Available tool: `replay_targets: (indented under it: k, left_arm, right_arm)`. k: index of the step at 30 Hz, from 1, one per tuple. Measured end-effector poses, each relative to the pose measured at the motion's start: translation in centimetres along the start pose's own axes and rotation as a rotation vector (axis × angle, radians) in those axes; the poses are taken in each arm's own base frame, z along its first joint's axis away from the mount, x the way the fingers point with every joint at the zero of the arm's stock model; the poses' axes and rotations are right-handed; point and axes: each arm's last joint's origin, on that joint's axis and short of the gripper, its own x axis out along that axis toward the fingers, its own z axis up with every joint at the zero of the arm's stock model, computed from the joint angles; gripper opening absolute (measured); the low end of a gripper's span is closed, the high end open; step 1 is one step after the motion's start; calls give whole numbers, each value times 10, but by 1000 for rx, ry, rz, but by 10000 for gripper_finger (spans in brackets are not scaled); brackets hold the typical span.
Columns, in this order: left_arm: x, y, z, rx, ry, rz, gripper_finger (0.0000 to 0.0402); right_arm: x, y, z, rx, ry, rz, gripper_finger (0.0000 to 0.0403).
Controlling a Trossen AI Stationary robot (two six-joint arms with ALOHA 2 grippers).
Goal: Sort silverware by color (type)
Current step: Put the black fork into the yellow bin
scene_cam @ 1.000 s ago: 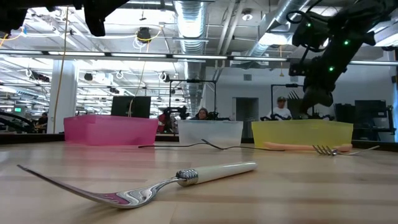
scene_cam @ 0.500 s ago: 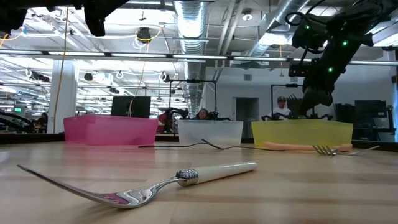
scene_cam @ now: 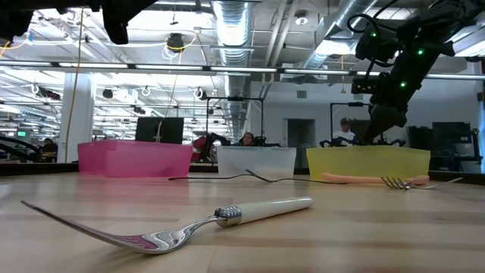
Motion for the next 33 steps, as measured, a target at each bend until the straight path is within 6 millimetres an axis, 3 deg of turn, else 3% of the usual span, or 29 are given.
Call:
replay_targets:
  k: [11, 21, 27, 33]
  left_arm:
    - [0, 0, 0, 0, 0, 0, 199]
    - [0, 0, 0, -12, -2, 0, 199]
    - [0, 0, 0, -17, -2, 0, 199]
    - [0, 0, 0, -17, -2, 0, 199]
  right_arm:
    - [2, -6, -1, 45, 11, -10, 55]
    - [2, -7, 3, 49, -26, -8, 137]
    - [-9, -10, 20, 43, -85, -7, 181]
    - [-27, -14, 43, 28, -177, 1, 186]
